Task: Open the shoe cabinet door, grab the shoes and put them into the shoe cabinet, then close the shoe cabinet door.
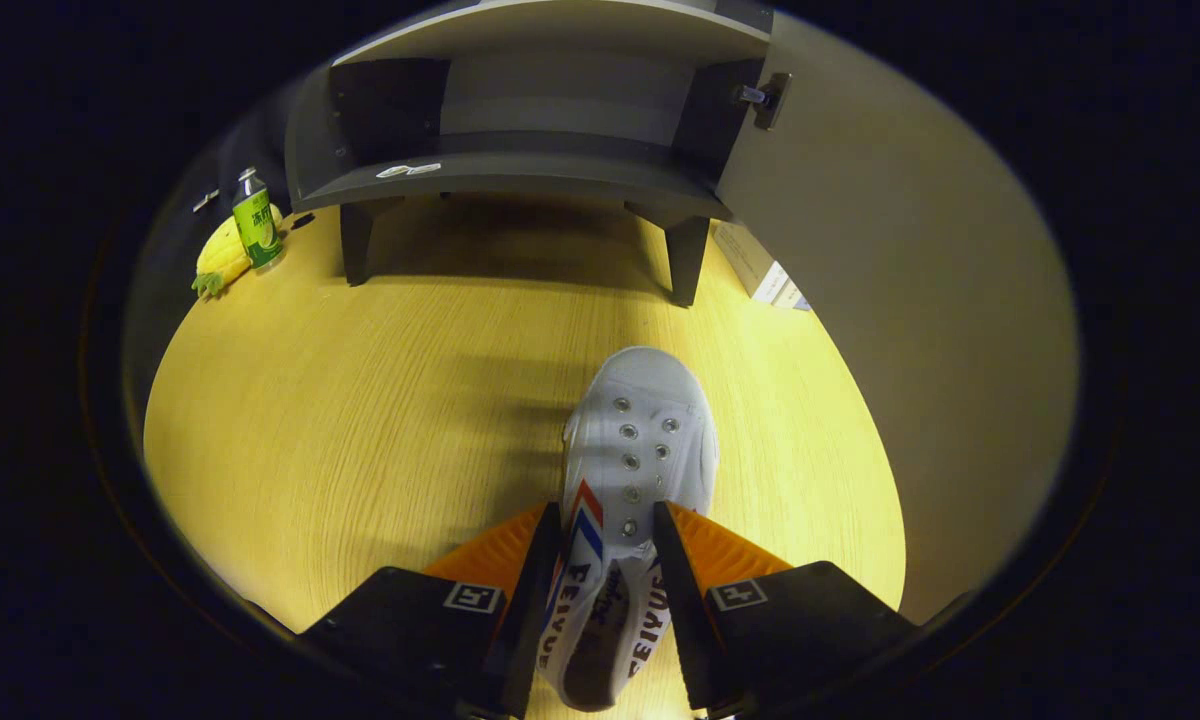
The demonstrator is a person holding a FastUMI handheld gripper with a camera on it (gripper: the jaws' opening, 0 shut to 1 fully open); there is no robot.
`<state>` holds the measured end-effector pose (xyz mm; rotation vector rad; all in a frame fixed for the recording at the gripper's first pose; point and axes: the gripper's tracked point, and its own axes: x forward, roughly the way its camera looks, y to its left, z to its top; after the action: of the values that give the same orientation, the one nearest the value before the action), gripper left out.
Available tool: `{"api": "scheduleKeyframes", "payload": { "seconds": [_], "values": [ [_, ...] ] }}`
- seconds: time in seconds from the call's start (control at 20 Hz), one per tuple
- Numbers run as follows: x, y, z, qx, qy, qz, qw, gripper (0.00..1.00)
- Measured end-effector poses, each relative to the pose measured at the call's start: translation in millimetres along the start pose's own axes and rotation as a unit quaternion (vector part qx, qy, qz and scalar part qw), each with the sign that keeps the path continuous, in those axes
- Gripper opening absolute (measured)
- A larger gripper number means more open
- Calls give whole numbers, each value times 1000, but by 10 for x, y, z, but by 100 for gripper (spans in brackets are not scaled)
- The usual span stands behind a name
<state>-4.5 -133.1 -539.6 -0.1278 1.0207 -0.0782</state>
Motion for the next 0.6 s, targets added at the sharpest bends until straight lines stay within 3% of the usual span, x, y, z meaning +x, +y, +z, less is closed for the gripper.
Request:
{"api": "scheduleKeyframes", "payload": {
  "seconds": [0.1, 0.2, 0.4, 0.6],
  "values": [
    [26, 5, -11, -5, 14, 7, 1000, 49],
    [56, 4, -42, -8, 26, 15, 1000, 49],
    [-1, 129, -50, 8, 42, 26, 999, 8],
    [0, 118, -43, 57, 50, 39, 996, 5]
  ]
}}
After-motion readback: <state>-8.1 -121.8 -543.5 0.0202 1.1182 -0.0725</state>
